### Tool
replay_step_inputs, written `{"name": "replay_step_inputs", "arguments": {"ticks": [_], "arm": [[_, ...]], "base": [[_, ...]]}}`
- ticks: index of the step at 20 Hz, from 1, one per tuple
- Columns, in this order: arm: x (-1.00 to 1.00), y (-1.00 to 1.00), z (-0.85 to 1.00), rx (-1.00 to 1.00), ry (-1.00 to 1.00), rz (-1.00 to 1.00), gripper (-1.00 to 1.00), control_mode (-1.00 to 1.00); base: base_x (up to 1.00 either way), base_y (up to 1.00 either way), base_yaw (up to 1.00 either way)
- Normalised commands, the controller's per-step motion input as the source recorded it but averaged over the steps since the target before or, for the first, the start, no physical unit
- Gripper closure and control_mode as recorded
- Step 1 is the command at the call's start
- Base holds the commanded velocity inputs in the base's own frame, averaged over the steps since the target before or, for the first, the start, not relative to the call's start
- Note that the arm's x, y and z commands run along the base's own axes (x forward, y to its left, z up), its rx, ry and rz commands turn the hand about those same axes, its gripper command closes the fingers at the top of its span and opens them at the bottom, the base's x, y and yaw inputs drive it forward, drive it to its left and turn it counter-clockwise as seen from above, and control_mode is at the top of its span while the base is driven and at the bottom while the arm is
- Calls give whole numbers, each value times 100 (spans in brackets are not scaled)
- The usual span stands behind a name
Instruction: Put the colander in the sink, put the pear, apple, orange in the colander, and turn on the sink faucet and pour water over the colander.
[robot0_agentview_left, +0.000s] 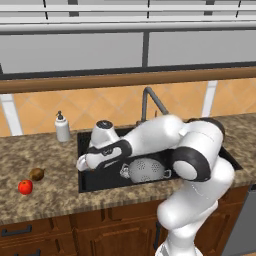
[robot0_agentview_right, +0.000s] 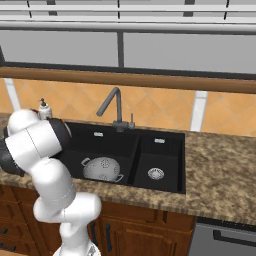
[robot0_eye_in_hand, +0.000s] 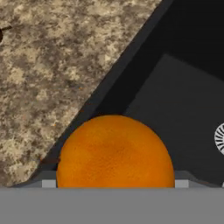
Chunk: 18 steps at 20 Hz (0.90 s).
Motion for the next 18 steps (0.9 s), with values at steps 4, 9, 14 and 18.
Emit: {"name": "replay_step_inputs", "arguments": {"ticks": [4, 9, 14, 18], "arm": [[17, -91, 15, -6, 14, -27, 100, -100], [28, -81, 5, -17, 16, -31, 100, -100], [27, -57, -21, -37, 16, -26, 100, -100], [34, -64, -22, -17, 29, -21, 100, -100]], "base": [[0, 0, 0], [0, 0, 0], [0, 0, 0], [0, 0, 0]]}}
